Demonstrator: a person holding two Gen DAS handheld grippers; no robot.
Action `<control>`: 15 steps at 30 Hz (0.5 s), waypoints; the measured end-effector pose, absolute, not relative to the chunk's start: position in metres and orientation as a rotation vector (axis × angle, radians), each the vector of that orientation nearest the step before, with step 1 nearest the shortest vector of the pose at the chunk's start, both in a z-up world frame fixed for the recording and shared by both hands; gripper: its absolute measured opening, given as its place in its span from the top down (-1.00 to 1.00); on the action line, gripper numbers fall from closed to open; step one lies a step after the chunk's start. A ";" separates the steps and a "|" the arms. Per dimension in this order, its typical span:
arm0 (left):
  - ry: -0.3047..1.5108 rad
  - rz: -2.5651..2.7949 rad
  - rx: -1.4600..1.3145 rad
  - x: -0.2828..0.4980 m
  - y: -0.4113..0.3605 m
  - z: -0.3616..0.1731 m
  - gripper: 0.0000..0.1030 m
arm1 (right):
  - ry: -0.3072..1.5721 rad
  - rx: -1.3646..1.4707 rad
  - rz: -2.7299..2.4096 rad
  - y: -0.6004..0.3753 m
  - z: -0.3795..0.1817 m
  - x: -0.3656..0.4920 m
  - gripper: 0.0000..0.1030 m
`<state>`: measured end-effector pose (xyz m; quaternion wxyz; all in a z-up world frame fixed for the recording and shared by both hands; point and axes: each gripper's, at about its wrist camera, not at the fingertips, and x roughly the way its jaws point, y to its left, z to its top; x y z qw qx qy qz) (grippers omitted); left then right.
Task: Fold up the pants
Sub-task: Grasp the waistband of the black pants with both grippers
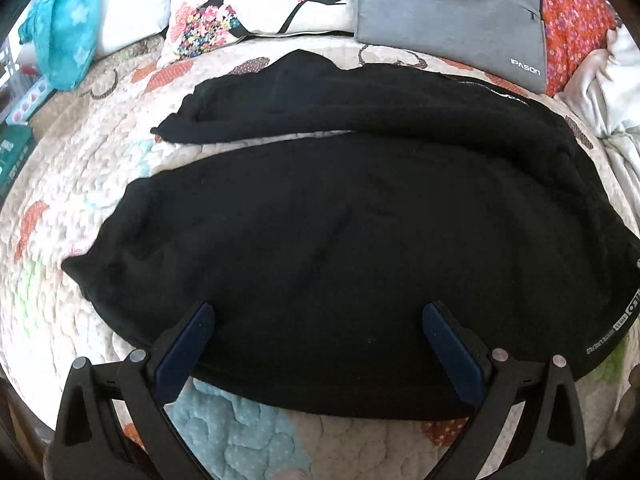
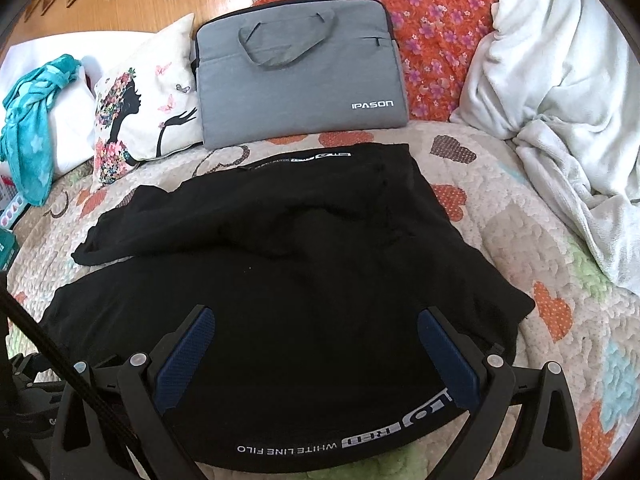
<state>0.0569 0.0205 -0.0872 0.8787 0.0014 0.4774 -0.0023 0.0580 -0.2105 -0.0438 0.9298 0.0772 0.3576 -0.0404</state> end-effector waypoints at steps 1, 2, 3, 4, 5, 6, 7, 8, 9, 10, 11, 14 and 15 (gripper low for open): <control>0.999 -0.008 -0.007 0.056 0.021 -0.087 -1.00 | 0.734 0.160 -0.084 -0.211 -0.044 0.059 -1.00; 1.001 -0.012 -0.015 0.054 0.022 -0.087 -1.00 | 0.735 0.162 -0.085 -0.212 -0.045 0.059 -1.00; 1.003 -0.018 -0.017 0.054 0.023 -0.088 -1.00 | 0.735 0.164 -0.087 -0.212 -0.045 0.059 -1.00; 1.007 -0.022 -0.009 0.053 0.022 -0.087 -1.00 | 0.735 0.168 -0.089 -0.213 -0.045 0.058 -1.00; 1.019 -0.031 0.004 0.053 0.021 -0.086 -1.00 | 0.732 0.171 -0.093 -0.214 -0.045 0.058 -1.00; 1.034 -0.040 0.008 0.053 0.021 -0.084 -1.00 | 0.730 0.175 -0.095 -0.214 -0.046 0.058 -1.00; 1.049 -0.048 -0.001 0.054 0.022 -0.081 -0.93 | 0.727 0.178 -0.097 -0.216 -0.046 0.058 -1.00; 1.064 -0.066 -0.033 0.053 0.025 -0.075 -0.68 | 0.723 0.178 -0.102 -0.216 -0.046 0.057 -1.00; 1.074 -0.089 -0.064 0.052 0.028 -0.070 -0.55 | 0.713 0.175 -0.108 -0.217 -0.046 0.055 -1.00; 1.085 -0.118 -0.096 0.051 0.032 -0.065 -0.35 | 0.696 0.171 -0.113 -0.218 -0.044 0.052 -1.00; 1.091 -0.153 -0.132 0.051 0.036 -0.057 -0.28 | 0.686 0.167 -0.116 -0.219 -0.042 0.049 -1.00; 1.030 -0.197 -0.174 0.053 0.054 -0.019 -0.28 | 0.649 0.132 -0.118 -0.224 -0.028 0.043 -1.00; 0.995 -0.194 -0.159 0.056 0.061 -0.005 -0.28 | 0.631 0.119 -0.112 -0.227 -0.022 0.042 -1.00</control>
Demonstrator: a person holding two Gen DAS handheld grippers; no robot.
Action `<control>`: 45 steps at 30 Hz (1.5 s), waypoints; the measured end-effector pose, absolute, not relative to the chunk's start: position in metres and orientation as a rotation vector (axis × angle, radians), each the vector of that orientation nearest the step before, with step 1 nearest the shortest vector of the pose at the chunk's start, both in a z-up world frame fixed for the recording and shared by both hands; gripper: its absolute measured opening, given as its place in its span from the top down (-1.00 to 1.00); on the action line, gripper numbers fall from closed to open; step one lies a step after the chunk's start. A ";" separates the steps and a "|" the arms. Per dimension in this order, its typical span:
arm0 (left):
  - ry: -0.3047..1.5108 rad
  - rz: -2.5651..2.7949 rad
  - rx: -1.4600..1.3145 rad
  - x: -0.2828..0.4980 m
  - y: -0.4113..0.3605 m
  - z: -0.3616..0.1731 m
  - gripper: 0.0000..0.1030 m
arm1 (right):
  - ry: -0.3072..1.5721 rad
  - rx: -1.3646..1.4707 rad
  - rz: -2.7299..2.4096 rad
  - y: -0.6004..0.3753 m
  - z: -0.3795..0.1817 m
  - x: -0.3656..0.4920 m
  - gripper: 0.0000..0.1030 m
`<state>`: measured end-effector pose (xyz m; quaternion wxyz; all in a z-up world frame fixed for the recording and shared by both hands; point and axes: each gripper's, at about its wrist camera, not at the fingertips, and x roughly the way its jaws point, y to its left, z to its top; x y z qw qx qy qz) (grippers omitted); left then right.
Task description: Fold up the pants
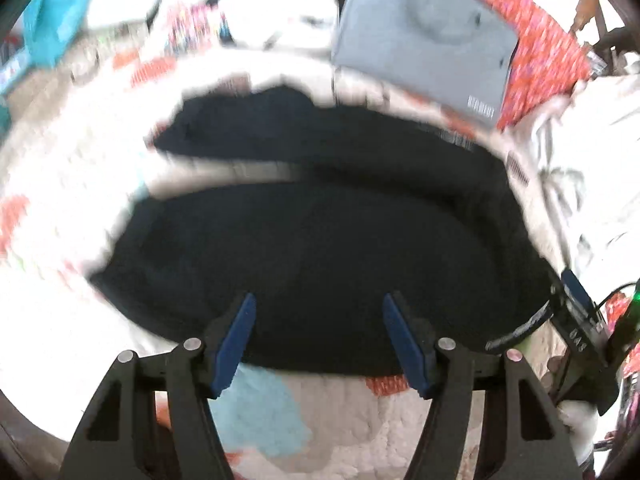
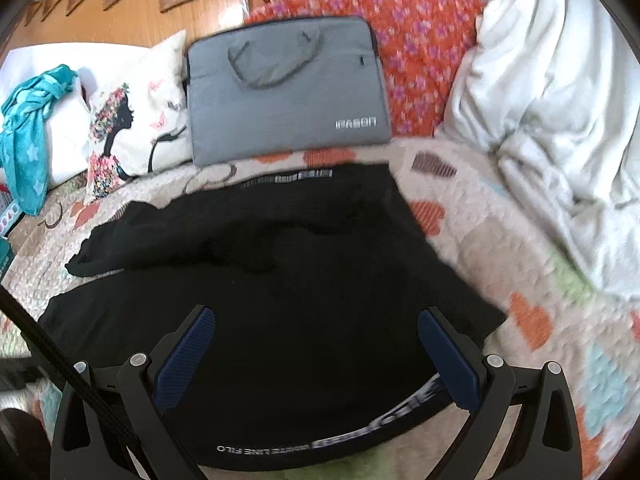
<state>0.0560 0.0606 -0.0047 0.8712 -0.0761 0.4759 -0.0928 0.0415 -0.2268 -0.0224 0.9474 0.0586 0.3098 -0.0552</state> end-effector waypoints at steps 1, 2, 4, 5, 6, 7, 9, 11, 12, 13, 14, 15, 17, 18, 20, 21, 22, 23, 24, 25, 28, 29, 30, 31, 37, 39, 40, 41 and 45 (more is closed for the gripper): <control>0.966 -0.187 -0.141 0.061 0.067 0.007 -0.29 | 0.616 0.108 -0.096 -0.232 -0.013 0.042 -1.00; 0.951 -0.178 -0.126 0.068 0.072 0.015 -0.32 | 0.623 0.110 -0.076 -0.237 -0.007 0.045 -1.00; 0.932 -0.154 -0.099 0.093 0.088 0.031 -0.43 | 0.665 0.132 -0.008 -0.249 0.005 0.060 -1.00; 0.926 -0.141 -0.098 0.108 0.098 0.036 -0.44 | 0.685 0.149 0.026 -0.257 0.012 0.071 -1.00; 0.923 -0.128 -0.096 0.124 0.107 0.039 -0.44 | 0.710 0.168 0.039 -0.267 0.018 0.086 -1.00; 0.924 -0.122 -0.097 0.139 0.114 0.041 -0.44 | 0.742 0.181 0.036 -0.275 0.021 0.101 -1.00; 0.932 -0.113 -0.098 0.176 0.131 0.039 -0.44 | 0.800 0.209 0.036 -0.290 0.024 0.129 -1.00; 0.957 -0.123 -0.121 0.206 0.144 0.030 -0.44 | 0.852 0.203 0.032 -0.306 0.023 0.168 -0.96; 0.979 -0.131 -0.140 0.224 0.152 0.022 -0.44 | 0.869 0.187 0.023 -0.310 0.021 0.182 -0.96; 0.998 -0.134 -0.157 0.241 0.158 0.013 -0.44 | 0.890 0.185 0.029 -0.315 0.017 0.199 -0.95; 1.011 -0.136 -0.167 0.253 0.162 0.004 -0.44 | 0.916 0.201 0.039 -0.322 0.013 0.219 -0.92; 1.026 -0.129 -0.165 0.266 0.165 -0.007 -0.44 | 0.931 0.215 0.034 -0.327 0.009 0.232 -0.90; 1.046 -0.110 -0.165 0.283 0.172 -0.023 -0.44 | 0.956 0.234 0.041 -0.337 0.001 0.264 -0.90; 1.062 -0.122 -0.185 0.293 0.176 -0.033 -0.44 | 0.967 0.232 0.050 -0.338 -0.002 0.275 -0.90; 1.093 -0.138 -0.237 0.308 0.182 -0.049 -0.44 | 0.993 0.209 0.096 -0.335 -0.008 0.302 -0.90; 1.100 -0.144 -0.257 0.313 0.185 -0.055 -0.44 | 1.012 0.190 0.124 -0.331 -0.011 0.314 -0.90; 1.105 -0.157 -0.276 0.318 0.186 -0.060 -0.44 | 1.024 0.165 0.143 -0.327 -0.014 0.323 -0.90; 1.111 -0.167 -0.288 0.324 0.186 -0.065 -0.44 | 1.036 0.138 0.163 -0.322 -0.018 0.331 -0.90; 1.107 -0.175 -0.291 0.330 0.184 -0.069 -0.44 | 1.049 0.113 0.180 -0.317 -0.022 0.338 -0.90; 1.097 -0.182 -0.287 0.332 0.182 -0.069 -0.48 | 1.069 0.072 0.195 -0.310 -0.029 0.348 -0.89; 1.084 -0.238 -0.277 0.341 0.172 -0.068 -0.72 | 1.113 0.013 0.245 -0.296 -0.047 0.361 -0.87; 1.086 -0.250 -0.277 0.344 0.169 -0.069 -0.79 | 1.126 -0.006 0.259 -0.292 -0.053 0.365 -0.87; 1.086 -0.258 -0.270 0.346 0.166 -0.070 -0.79 | 1.135 -0.015 0.271 -0.289 -0.057 0.367 -0.87; 1.088 -0.263 -0.254 0.347 0.162 -0.070 -0.79 | 1.140 -0.037 0.282 -0.284 -0.062 0.369 -0.91; 1.119 -0.275 -0.097 0.345 0.137 -0.067 0.78 | 1.094 -0.086 0.351 -0.263 -0.059 0.355 0.09; 1.090 -0.274 -0.065 0.340 0.130 -0.062 0.78 | 1.105 -0.054 0.370 -0.264 -0.055 0.350 0.50; 1.079 -0.262 -0.049 0.339 0.128 -0.060 0.78 | 1.104 -0.039 0.373 -0.265 -0.052 0.348 0.61; 1.068 -0.252 -0.046 0.336 0.129 -0.056 0.78 | 1.099 -0.029 0.374 -0.267 -0.049 0.346 0.65; 1.000 -0.217 -0.071 0.326 0.136 -0.031 0.79 | 1.058 -0.026 0.345 -0.266 -0.031 0.332 0.71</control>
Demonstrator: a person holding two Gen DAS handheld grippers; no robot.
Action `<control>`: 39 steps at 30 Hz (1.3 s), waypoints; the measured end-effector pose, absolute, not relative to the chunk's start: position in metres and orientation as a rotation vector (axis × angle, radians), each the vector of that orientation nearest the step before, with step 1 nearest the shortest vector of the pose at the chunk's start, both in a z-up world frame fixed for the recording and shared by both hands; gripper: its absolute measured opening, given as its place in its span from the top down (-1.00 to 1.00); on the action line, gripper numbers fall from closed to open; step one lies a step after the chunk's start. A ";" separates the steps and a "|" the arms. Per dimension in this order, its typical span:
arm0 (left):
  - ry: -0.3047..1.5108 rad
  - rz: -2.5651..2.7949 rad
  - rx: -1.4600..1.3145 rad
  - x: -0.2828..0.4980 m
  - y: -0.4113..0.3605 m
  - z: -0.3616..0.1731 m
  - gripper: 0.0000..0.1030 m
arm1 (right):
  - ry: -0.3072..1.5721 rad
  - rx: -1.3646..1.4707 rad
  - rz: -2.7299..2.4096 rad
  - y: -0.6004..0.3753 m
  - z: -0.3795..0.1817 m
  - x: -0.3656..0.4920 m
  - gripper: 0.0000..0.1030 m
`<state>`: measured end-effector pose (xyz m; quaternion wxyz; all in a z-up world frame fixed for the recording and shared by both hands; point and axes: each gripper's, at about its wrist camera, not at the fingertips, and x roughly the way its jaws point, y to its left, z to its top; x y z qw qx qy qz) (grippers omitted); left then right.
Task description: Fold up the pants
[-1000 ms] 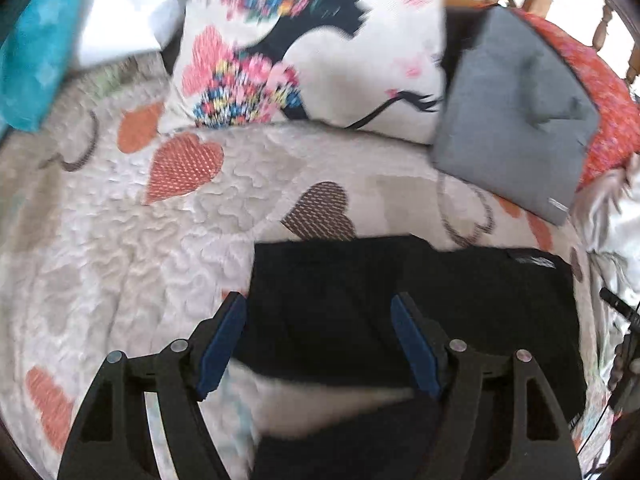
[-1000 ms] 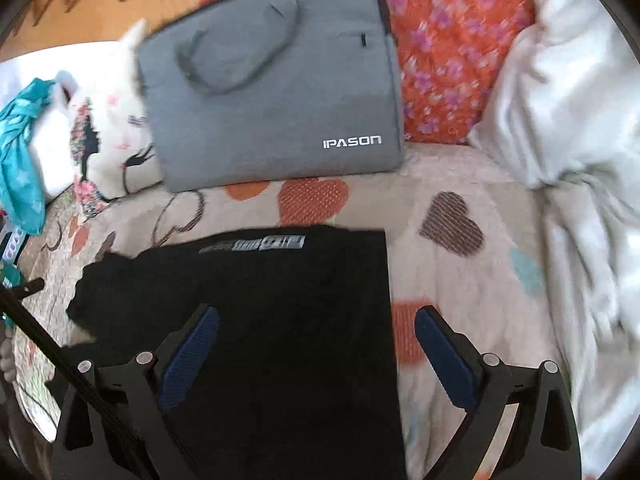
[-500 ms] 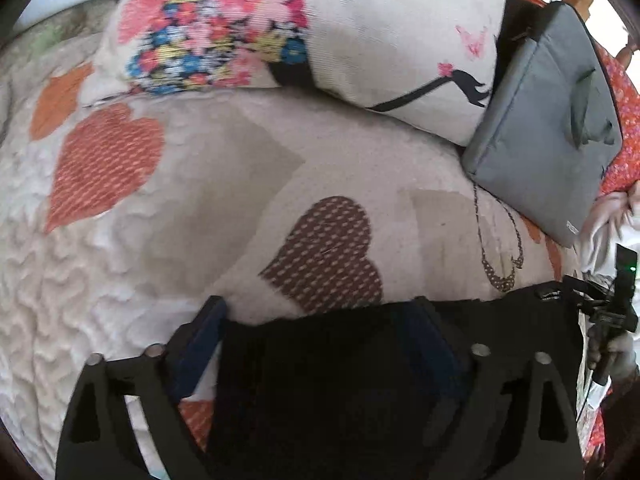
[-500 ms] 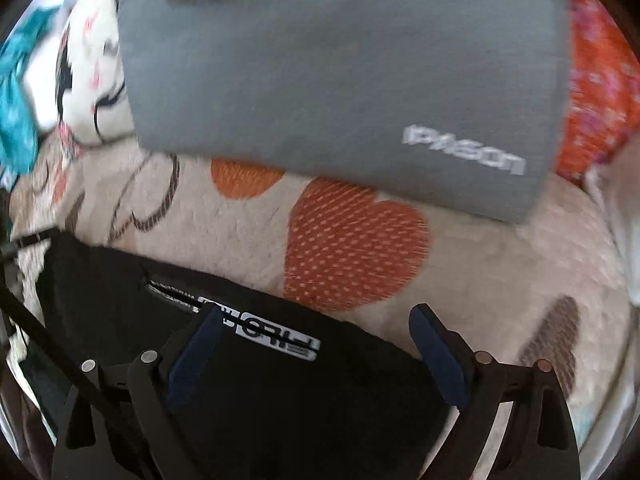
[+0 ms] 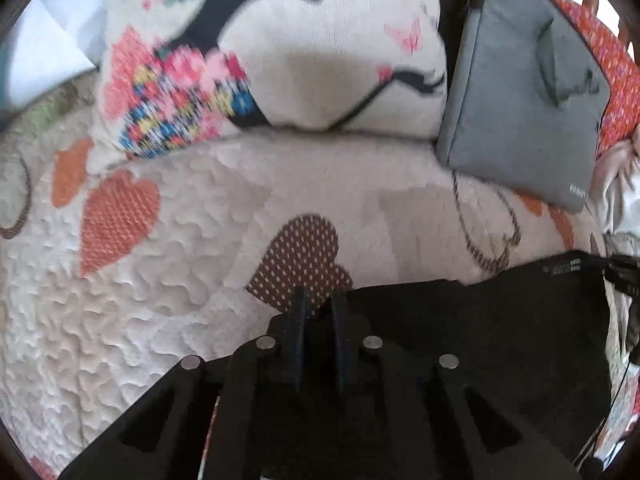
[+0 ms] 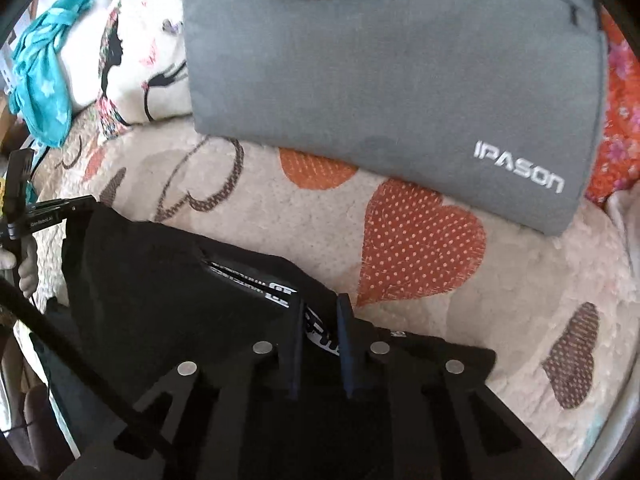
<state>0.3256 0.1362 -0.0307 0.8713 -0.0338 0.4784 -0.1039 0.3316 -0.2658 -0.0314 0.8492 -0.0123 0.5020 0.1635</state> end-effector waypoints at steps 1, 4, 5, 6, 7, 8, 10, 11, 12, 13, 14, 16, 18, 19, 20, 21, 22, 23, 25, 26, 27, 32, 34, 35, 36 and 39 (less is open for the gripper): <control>0.982 -0.216 -0.074 0.321 0.137 -0.023 0.78 | 1.044 -0.029 0.332 -0.269 -0.024 0.323 0.72; 0.931 -0.225 -0.077 0.297 0.145 0.004 0.79 | 1.003 -0.020 0.306 -0.264 -0.005 0.304 0.73; 0.916 -0.229 -0.077 0.291 0.145 0.012 0.79 | 0.992 -0.014 0.301 -0.262 0.001 0.298 0.73; 0.892 -0.233 -0.071 0.280 0.145 0.022 0.78 | 0.981 -0.008 0.297 -0.264 0.008 0.289 0.73; 0.875 -0.235 -0.066 0.270 0.147 0.031 0.78 | 0.968 -0.002 0.292 -0.264 0.015 0.279 0.73; 0.854 -0.235 -0.053 0.261 0.142 0.037 0.78 | 0.951 0.008 0.288 -0.265 0.023 0.262 0.73; 0.810 -0.242 -0.026 0.236 0.137 0.045 0.78 | 0.936 0.028 0.289 -0.267 0.034 0.235 0.73; 0.798 -0.244 -0.017 0.226 0.137 0.047 0.78 | 0.932 0.033 0.290 -0.266 0.036 0.223 0.73; 0.778 -0.249 -0.010 0.207 0.139 0.050 0.78 | 0.931 0.039 0.290 -0.266 0.038 0.209 0.73; 0.765 -0.253 -0.010 0.195 0.142 0.050 0.78 | 0.935 0.049 0.289 -0.268 0.038 0.188 0.73; 0.755 -0.256 -0.009 0.181 0.145 0.050 0.77 | 0.942 0.057 0.288 -0.268 0.035 0.175 0.73; 0.752 -0.259 -0.006 0.151 0.153 0.044 0.76 | 0.981 0.080 0.286 -0.270 0.024 0.141 0.73; 0.774 -0.268 -0.002 0.124 0.162 0.031 0.70 | 1.045 0.090 0.291 -0.270 0.004 0.112 0.73; 0.788 -0.256 0.003 0.114 0.166 0.024 0.70 | 1.080 0.084 0.293 -0.269 -0.006 0.099 0.72; 0.806 -0.225 0.015 0.102 0.173 0.017 0.70 | 1.107 0.070 0.288 -0.268 -0.015 0.089 0.70; 0.823 -0.205 0.014 0.093 0.180 0.012 0.70 | 1.151 0.043 0.275 -0.266 -0.027 0.076 0.67; 0.840 -0.193 -0.002 0.086 0.188 0.008 0.70 | 1.180 0.026 0.266 -0.266 -0.035 0.067 0.58; 0.857 -0.181 -0.028 0.080 0.198 0.004 0.70 | 1.192 0.022 0.259 -0.267 -0.040 0.061 0.50; 0.882 -0.140 -0.099 0.069 0.224 0.001 0.70 | 1.202 0.036 0.233 -0.272 -0.042 0.047 0.50; 0.886 -0.125 -0.125 0.065 0.234 0.001 0.69 | 1.201 0.041 0.220 -0.274 -0.041 0.044 0.50; 0.887 -0.102 -0.153 0.060 0.246 0.002 0.69 | 1.195 0.048 0.208 -0.276 -0.037 0.042 0.49; 0.875 -0.094 -0.232 0.054 0.258 0.009 0.36 | 1.081 0.071 0.269 -0.252 0.008 0.046 0.15; 0.901 -0.125 -0.278 0.060 0.250 0.004 0.33 | 1.043 0.108 0.365 -0.224 0.022 0.060 -0.08; 0.920 -0.140 -0.306 0.064 0.245 -0.001 0.33 | 1.040 0.133 0.422 -0.207 0.025 0.069 -0.08; 0.943 -0.155 -0.336 0.067 0.241 -0.006 0.33 | 1.045 0.151 0.471 -0.192 0.026 0.078 -0.08; 1.012 -0.177 -0.408 0.074 0.229 -0.027 0.33 | 1.080 0.174 0.651 -0.122 0.026 0.111 -0.08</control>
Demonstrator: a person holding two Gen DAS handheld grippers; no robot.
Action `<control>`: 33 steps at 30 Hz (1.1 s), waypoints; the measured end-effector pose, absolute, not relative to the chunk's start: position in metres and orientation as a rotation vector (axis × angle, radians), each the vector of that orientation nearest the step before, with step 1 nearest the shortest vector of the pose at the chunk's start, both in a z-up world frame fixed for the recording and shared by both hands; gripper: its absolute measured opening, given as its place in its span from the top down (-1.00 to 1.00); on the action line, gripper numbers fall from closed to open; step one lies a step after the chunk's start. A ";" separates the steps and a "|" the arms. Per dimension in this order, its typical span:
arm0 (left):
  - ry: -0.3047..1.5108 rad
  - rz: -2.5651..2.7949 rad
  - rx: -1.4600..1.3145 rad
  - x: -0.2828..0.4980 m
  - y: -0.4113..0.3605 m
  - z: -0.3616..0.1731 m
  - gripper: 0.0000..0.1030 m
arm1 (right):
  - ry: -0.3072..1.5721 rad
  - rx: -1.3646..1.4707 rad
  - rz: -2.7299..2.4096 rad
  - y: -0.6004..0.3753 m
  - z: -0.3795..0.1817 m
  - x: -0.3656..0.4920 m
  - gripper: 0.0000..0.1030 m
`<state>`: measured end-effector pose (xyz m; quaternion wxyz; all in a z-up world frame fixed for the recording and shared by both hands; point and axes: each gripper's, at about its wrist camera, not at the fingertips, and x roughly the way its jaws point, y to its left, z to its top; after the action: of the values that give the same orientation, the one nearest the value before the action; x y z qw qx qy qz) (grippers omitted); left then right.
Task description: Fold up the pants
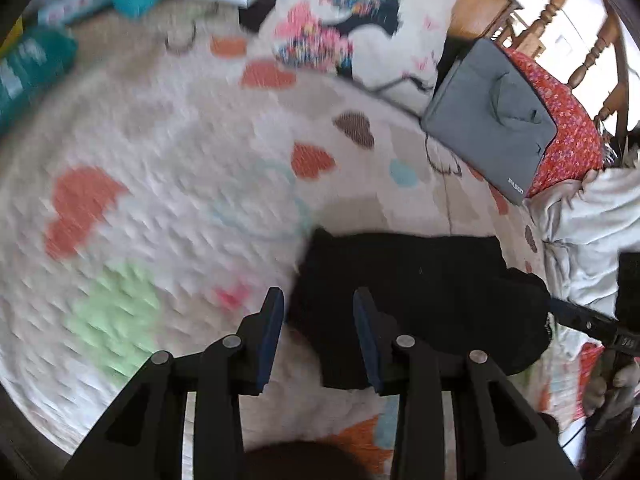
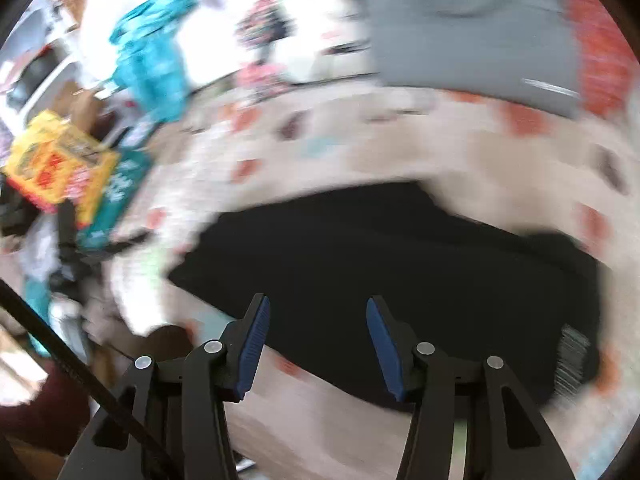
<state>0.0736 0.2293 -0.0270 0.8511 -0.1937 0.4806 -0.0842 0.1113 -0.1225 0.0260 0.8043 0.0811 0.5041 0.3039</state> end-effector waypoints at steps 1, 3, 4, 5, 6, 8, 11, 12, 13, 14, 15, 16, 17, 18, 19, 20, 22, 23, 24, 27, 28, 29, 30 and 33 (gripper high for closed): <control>1.033 -0.179 -0.422 0.074 0.225 -0.034 0.33 | 1.108 0.170 0.715 -0.090 0.022 0.127 -0.08; 1.072 -0.174 -0.446 0.075 0.221 -0.047 0.33 | 1.154 0.148 0.771 -0.047 0.014 0.150 -0.08; 1.090 -0.180 -0.462 0.075 0.218 -0.054 0.33 | 1.193 0.144 0.800 -0.016 0.007 0.165 -0.08; 1.102 -0.182 -0.473 0.075 0.217 -0.059 0.33 | 1.226 0.144 0.816 0.003 0.001 0.176 -0.08; 1.112 -0.179 -0.479 0.075 0.215 -0.062 0.33 | 1.262 0.141 0.828 0.022 -0.007 0.186 -0.08; 1.124 -0.176 -0.497 0.074 0.214 -0.069 0.35 | 1.339 0.109 0.816 0.060 -0.024 0.206 -0.08; 1.120 -0.172 -0.519 0.073 0.215 -0.073 0.65 | 1.434 0.023 0.749 0.100 -0.049 0.221 -0.08; 1.112 -0.167 -0.527 0.072 0.216 -0.073 0.68 | 1.455 -0.024 0.716 0.109 -0.058 0.223 -0.08; 1.107 -0.166 -0.532 0.072 0.217 -0.073 0.76 | 1.461 -0.061 0.696 0.113 -0.063 0.223 0.18; 1.101 -0.164 -0.537 0.071 0.217 -0.072 0.79 | 1.456 -0.125 0.668 0.118 -0.067 0.220 0.74; 1.094 -0.168 -0.546 0.069 0.219 -0.070 0.80 | 1.441 -0.165 0.659 0.122 -0.068 0.216 0.78; 1.088 -0.175 -0.553 0.067 0.220 -0.067 0.82 | 1.410 -0.187 0.664 0.121 -0.065 0.213 0.80; 1.081 -0.179 -0.556 0.067 0.222 -0.065 0.83 | 1.390 -0.196 0.666 0.121 -0.061 0.210 0.82; 1.073 -0.185 -0.561 0.066 0.223 -0.062 0.83 | 1.362 -0.193 0.665 0.118 -0.055 0.209 0.82; 1.068 -0.190 -0.566 0.067 0.225 -0.060 0.83 | 1.345 -0.182 0.664 0.117 -0.050 0.209 0.82; 1.060 -0.194 -0.571 0.069 0.226 -0.058 0.84 | 1.326 -0.165 0.663 0.117 -0.044 0.210 0.82; 1.040 -0.178 -0.565 0.074 0.229 -0.053 0.90 | 1.292 -0.123 0.655 0.118 -0.032 0.217 0.82; 1.039 -0.154 -0.559 0.078 0.232 -0.052 0.90 | 1.285 -0.107 0.652 0.121 -0.029 0.221 0.82; 1.050 -0.140 -0.561 0.082 0.235 -0.054 0.90 | 1.282 -0.092 0.647 0.125 -0.027 0.224 0.82; 1.127 -0.106 -0.571 0.094 0.241 -0.070 0.83 | 1.304 -0.076 0.620 0.134 -0.038 0.233 0.82; 1.139 -0.097 -0.572 0.095 0.242 -0.075 0.80 | 1.326 -0.072 0.606 0.138 -0.051 0.236 0.77; 1.138 -0.099 -0.576 0.094 0.244 -0.076 0.80 | 1.347 -0.055 0.604 0.136 -0.059 0.239 0.76; 1.120 -0.102 -0.575 0.089 0.246 -0.072 0.80 | 1.349 -0.037 0.603 0.134 -0.063 0.240 0.75; 1.063 -0.072 -0.529 0.075 0.251 -0.053 0.78 | 1.254 0.094 0.602 0.108 -0.053 0.238 0.45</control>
<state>0.0746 0.2513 -0.0530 0.8284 -0.2490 0.5006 -0.0338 0.2379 0.1077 -0.0529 0.7667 0.0431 0.5774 0.2773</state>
